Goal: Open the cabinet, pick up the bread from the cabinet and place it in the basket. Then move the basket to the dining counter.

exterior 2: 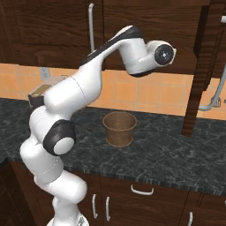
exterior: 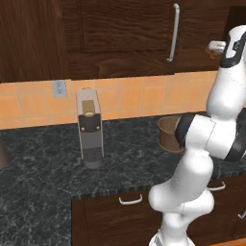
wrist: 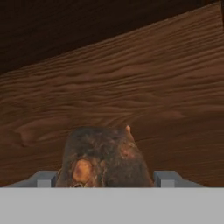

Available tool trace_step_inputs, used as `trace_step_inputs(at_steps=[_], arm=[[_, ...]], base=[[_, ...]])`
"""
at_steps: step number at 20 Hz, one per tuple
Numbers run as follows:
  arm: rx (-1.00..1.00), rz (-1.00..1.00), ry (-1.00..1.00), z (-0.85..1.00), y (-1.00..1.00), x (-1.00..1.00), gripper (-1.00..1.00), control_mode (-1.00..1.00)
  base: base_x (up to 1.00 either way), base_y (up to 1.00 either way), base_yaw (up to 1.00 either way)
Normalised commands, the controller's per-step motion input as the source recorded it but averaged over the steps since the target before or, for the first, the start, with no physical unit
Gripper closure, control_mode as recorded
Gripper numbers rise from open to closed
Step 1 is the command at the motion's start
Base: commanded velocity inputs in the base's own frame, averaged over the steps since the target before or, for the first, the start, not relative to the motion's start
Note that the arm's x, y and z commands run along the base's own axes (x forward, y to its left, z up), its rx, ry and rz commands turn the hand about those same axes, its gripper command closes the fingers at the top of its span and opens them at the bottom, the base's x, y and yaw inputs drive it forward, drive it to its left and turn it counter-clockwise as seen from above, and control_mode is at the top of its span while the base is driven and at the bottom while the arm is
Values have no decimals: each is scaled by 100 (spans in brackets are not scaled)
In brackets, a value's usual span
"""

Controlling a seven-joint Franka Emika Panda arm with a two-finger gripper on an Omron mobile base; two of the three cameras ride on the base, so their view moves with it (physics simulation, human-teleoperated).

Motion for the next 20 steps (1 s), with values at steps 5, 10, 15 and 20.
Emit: trace_step_inputs(at_steps=[5, 10, 15, 20], arm=[[-7, -26, -9, 8, 7, -90, 100, -100], [0, -13, 14, 0, 14, -100, 100, -100], [0, -5, 33, -5, 22, -100, 100, -100], [0, 0, 33, -12, 44, -98, 100, -100]], base=[[0, 0, 0], [0, 0, 0], [0, 0, 0], [0, 0, 0]])
